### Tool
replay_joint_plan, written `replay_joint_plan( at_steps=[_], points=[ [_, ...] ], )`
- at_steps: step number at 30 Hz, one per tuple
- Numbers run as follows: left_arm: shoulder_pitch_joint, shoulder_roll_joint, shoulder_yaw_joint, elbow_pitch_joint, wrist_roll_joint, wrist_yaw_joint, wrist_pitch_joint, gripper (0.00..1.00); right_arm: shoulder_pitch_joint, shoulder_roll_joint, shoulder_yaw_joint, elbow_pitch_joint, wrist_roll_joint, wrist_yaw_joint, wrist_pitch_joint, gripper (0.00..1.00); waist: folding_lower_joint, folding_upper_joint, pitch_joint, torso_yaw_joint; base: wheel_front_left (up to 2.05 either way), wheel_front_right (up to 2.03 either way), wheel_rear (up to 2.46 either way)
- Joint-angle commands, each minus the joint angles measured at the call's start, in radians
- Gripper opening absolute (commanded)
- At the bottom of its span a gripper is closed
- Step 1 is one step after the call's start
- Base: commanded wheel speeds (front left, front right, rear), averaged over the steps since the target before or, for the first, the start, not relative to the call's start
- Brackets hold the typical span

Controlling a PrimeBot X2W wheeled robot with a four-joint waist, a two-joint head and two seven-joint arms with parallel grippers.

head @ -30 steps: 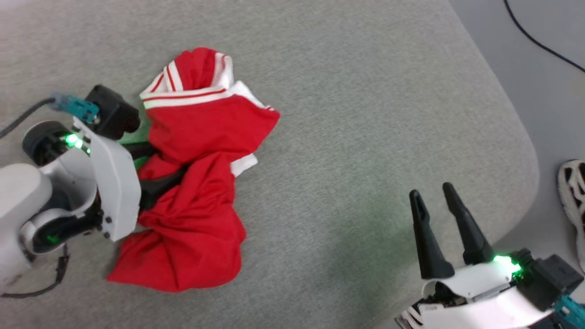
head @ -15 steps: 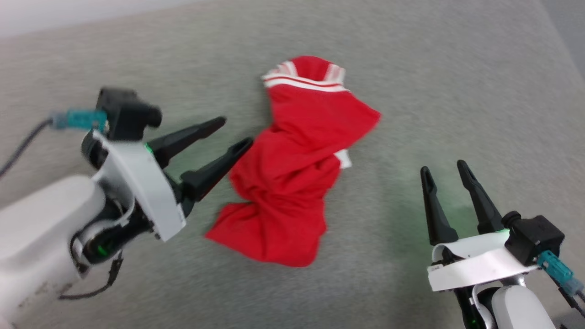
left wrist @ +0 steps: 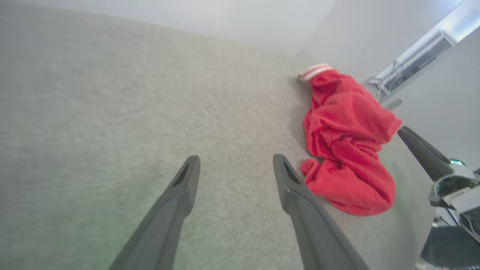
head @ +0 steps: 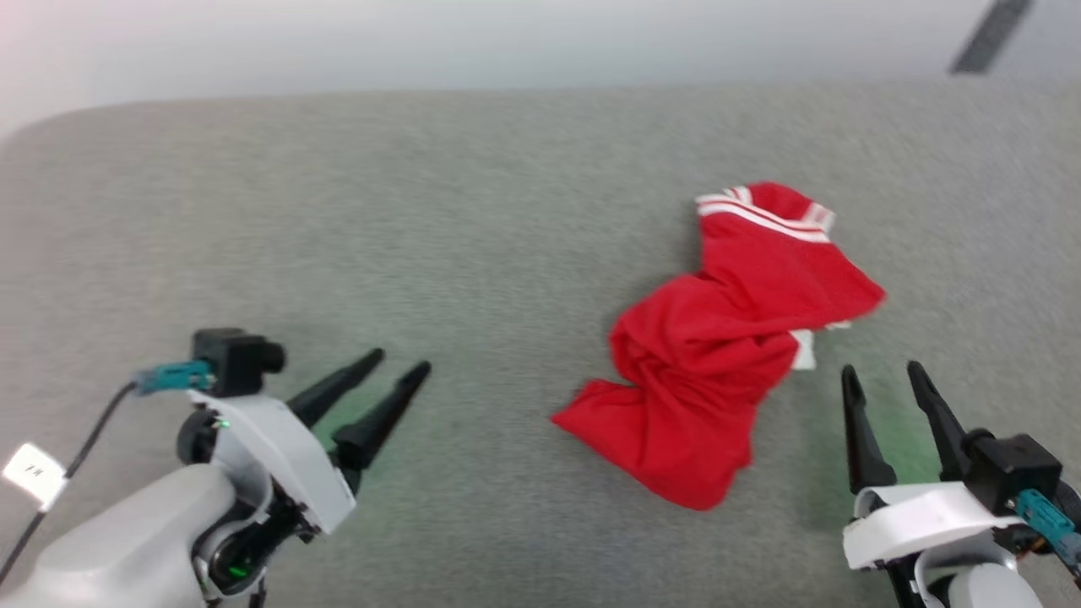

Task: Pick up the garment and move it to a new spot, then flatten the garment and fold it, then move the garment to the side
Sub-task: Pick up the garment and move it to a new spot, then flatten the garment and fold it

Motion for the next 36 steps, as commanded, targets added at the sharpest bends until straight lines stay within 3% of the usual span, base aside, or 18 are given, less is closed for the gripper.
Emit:
replay_joint_plan(
  at_steps=[1,9,19,26,32,36],
  points=[
    [0.042,-0.012,0.053,0.017,0.018,0.002,-0.005,1.00,0.024,-0.001,-0.014,0.003,-0.007,-0.001,0.002,1.00,0.0000,0.0000,-0.127,0.136,0.00,0.00,0.00],
    [0.304,-0.052,0.428,0.088,0.182,0.002,-0.004,1.00,0.100,-0.001,-0.075,-0.026,-0.015,-0.001,0.019,1.00,0.0000,0.0000,-0.183,0.173,0.00,0.00,0.00],
    [0.611,-0.138,0.829,-0.020,0.472,0.002,-0.003,1.00,0.192,0.000,-0.153,-0.098,0.001,-0.001,0.044,1.00,0.0000,0.0000,-0.231,0.149,0.00,0.00,0.00],
    [0.772,-0.200,1.032,-0.132,0.657,0.002,-0.003,1.00,0.211,0.000,-0.143,-0.137,0.016,-0.001,0.051,1.00,0.0000,0.0000,-0.253,0.106,0.00,0.00,0.00],
    [0.834,-0.255,1.154,-0.216,0.853,0.002,-0.004,1.00,0.201,0.000,-0.151,-0.182,0.020,-0.001,0.047,1.00,0.0000,0.0000,-0.255,0.087,0.00,0.00,0.00],
    [0.857,-0.295,1.200,-0.246,0.916,0.002,-0.004,1.00,0.189,0.000,-0.151,-0.202,0.026,-0.001,0.041,1.00,0.0000,0.0000,-0.253,0.077,0.00,0.00,0.00]
  ],
)
